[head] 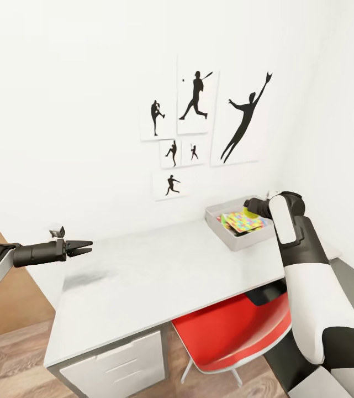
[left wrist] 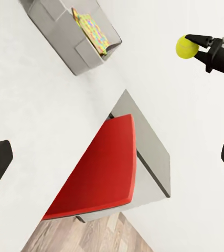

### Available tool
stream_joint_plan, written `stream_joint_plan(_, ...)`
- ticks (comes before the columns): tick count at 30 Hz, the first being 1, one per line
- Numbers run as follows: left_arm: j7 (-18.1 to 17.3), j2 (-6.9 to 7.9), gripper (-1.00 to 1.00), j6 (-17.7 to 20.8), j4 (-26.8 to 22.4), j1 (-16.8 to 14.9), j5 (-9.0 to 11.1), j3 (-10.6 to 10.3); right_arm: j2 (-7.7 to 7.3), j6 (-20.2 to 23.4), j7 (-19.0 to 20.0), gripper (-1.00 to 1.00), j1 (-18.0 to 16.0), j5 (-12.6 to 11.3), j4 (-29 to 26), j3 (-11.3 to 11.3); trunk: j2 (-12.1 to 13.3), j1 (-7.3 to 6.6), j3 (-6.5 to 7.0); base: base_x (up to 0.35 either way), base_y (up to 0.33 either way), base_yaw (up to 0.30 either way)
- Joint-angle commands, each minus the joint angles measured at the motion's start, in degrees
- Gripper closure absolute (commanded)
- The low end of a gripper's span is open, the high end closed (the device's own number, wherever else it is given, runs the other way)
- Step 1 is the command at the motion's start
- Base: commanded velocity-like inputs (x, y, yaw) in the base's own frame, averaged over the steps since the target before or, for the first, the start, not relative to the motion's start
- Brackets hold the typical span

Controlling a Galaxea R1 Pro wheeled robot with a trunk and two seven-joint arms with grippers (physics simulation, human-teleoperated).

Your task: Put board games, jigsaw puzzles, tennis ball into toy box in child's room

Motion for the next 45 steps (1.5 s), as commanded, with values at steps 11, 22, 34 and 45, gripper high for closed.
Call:
stream_joint_plan(11,-0.11,0.05,-1.00,0.62,0.02,-0.08,0.39,-0.29,-0.01,-0.15,-1.51,1.00,-0.07,-0.38,-0.40,0.41,-0.13,0.05,-0.13,0.098,-0.078,0.000)
stream_joint_plan(22,-0.05,-0.01,-1.00,0.65,0.02,-0.08,0.34,-0.31,-0.01,-0.11,-1.50,1.00,-0.07,-0.79,-0.52,0.46,-0.13,0.05,-0.13,0.060,-0.172,0.000)
stream_joint_plan(34,-0.11,-0.01,-1.00,0.70,0.02,-0.08,0.39,-0.29,-0.01,-0.15,-1.42,1.00,-0.07,-0.89,-0.38,0.28,-0.13,0.05,-0.13,0.135,-0.101,0.000)
stream_joint_plan(45,-0.13,0.02,-1.00,0.71,0.02,-0.08,0.46,-0.21,-0.01,-0.19,-1.42,1.00,-0.06,-0.90,-0.36,0.42,-0.13,0.05,-0.13,0.101,-0.011,0.000)
